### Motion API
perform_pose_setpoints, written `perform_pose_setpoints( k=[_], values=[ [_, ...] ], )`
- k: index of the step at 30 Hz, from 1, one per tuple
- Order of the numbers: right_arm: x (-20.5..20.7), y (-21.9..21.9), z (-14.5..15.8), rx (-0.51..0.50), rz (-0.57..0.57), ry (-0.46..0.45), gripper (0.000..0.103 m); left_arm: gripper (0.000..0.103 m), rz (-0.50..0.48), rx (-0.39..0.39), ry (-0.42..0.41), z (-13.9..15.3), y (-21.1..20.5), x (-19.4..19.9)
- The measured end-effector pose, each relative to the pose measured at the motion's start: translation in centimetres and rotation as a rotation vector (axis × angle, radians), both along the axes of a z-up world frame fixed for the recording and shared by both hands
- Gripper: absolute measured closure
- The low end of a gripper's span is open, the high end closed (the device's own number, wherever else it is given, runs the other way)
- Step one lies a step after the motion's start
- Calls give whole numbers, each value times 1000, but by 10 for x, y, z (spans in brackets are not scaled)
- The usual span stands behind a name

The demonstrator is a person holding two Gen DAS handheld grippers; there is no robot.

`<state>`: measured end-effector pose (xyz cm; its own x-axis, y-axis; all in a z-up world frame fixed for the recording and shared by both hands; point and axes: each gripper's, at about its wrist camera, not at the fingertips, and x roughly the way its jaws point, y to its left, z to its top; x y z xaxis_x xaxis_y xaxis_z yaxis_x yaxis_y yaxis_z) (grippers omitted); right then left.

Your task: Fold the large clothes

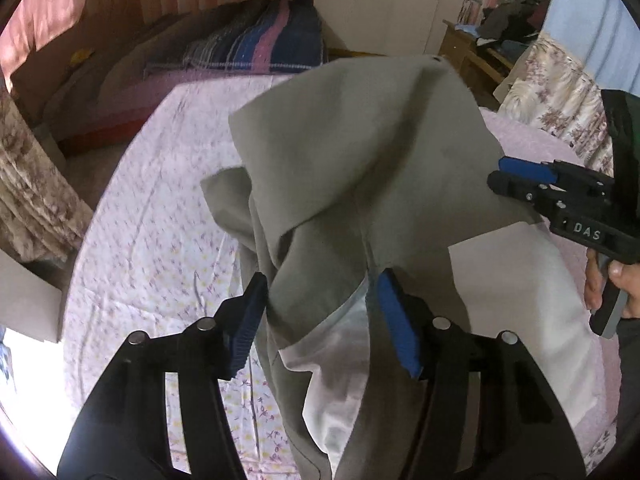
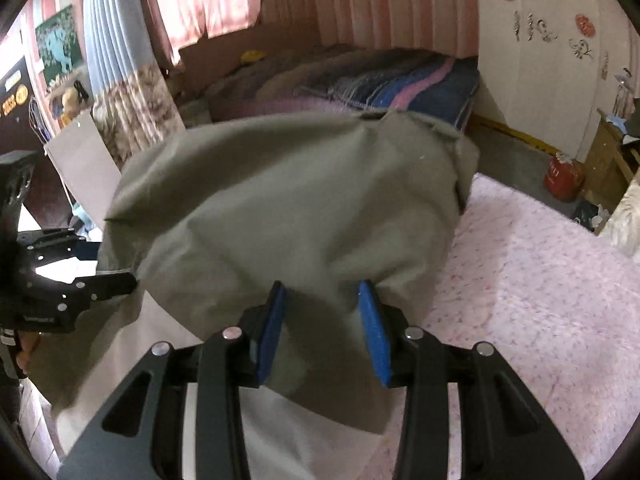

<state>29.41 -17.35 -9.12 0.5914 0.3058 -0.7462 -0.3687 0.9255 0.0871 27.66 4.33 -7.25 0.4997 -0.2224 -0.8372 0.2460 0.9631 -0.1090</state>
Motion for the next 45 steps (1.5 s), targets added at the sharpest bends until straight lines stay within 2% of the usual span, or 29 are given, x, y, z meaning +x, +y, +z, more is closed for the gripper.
perform_pose_setpoints(
  k=[3, 5, 8, 10, 11, 12, 13, 16, 19, 23, 28, 32, 41, 43, 45],
  values=[
    [9, 3, -18, -31, 7, 21, 63, 42, 6, 13, -5, -10, 1, 0],
    [9, 3, -22, -24, 3, 25, 64, 37, 3, 37, -11, -15, 0, 1],
    [5, 5, -19, -37, -6, 19, 64, 34, 12, 47, -21, -13, 0, 1],
    [0, 7, -6, -33, -15, 7, 62, 31, 19, 55, -42, -7, -1, -3],
    [-5, 6, 1, -5, -17, 3, 58, 25, 30, 71, -67, 0, -2, -8],
    [-13, 4, 10, 29, -18, -8, 44, 17, 38, 86, -85, 5, -3, -12],
    [-30, 1, 23, 59, -28, -46, 33, 15, 43, 96, -102, 11, -3, -17],
    [-69, -2, 47, 79, -42, -129, 22, 10, 53, 78, -138, 29, 1, -32],
    [-104, -6, 58, 83, -76, -175, 12, 4, 60, 52, -172, 46, 6, -49],
    [-139, -19, 55, 78, -129, -191, 12, 3, 62, 8, -204, 58, 13, -77],
    [-163, -28, 39, 47, -178, -191, 12, 3, 88, -39, -197, 60, 25, -100],
    [-172, -32, 27, 91, -196, -166, 12, 3, 104, -37, -203, 59, 29, -113],
    [-181, -30, 9, 145, -224, -129, 12, 3, 82, -46, -155, 32, 27, -124],
    [-183, -30, 6, 154, -230, -126, 12, 3, 74, -69, -146, 26, 29, -124],
    [-184, -28, 4, 155, -233, -125, 12, 3, 58, -131, -132, 18, 32, -126]
  ],
)
